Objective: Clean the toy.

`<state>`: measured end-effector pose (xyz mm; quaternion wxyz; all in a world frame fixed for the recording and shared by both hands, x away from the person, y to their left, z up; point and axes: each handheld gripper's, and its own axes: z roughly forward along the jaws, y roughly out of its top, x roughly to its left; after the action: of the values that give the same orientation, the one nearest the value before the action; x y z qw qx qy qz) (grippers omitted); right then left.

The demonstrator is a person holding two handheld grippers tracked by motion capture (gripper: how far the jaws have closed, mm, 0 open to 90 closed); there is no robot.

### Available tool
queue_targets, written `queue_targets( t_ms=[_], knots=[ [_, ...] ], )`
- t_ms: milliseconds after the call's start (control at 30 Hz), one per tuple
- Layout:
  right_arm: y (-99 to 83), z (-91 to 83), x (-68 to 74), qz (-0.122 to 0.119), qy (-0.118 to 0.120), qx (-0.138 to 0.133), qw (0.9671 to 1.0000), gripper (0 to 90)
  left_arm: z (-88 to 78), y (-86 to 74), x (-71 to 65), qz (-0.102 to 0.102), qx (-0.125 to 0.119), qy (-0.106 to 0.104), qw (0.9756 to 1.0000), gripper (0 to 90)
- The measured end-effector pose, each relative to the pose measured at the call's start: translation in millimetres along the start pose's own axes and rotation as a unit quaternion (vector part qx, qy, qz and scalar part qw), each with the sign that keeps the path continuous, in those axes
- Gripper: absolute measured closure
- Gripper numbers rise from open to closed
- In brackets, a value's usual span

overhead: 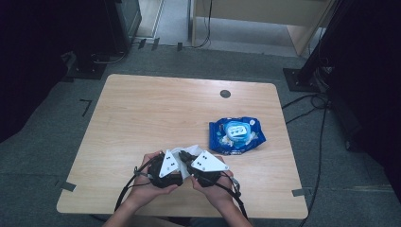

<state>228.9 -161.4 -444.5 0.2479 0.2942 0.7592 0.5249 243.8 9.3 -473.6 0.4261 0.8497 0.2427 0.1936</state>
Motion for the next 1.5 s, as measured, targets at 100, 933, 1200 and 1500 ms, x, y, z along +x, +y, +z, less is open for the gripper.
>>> queue_targets(
  t_ms=[100,933,1200,1500],
  knots=[
    [-4.8,-0.8,-10.4,0.006,-0.026,-0.002,0.9997,87.9,0.3,-0.5,2.0,-0.007,0.002,-0.005,1.0000,34.1],
    [-35.9,-3.3,-59.1,0.088,-0.098,0.059,0.9895,86.8,-13.5,-6.4,30.5,-0.047,-0.022,0.017,0.9985,34.1],
    [-35.7,-4.4,-60.8,0.094,-0.095,0.055,0.9895,80.4,-13.9,-6.7,32.1,-0.051,-0.023,0.019,0.9982,34.1],
    [-30.2,0.2,-53.1,0.104,-0.022,0.025,0.9940,37.5,-18.5,-5.5,40.8,-0.069,-0.027,0.029,0.9968,34.1]
  ],
)
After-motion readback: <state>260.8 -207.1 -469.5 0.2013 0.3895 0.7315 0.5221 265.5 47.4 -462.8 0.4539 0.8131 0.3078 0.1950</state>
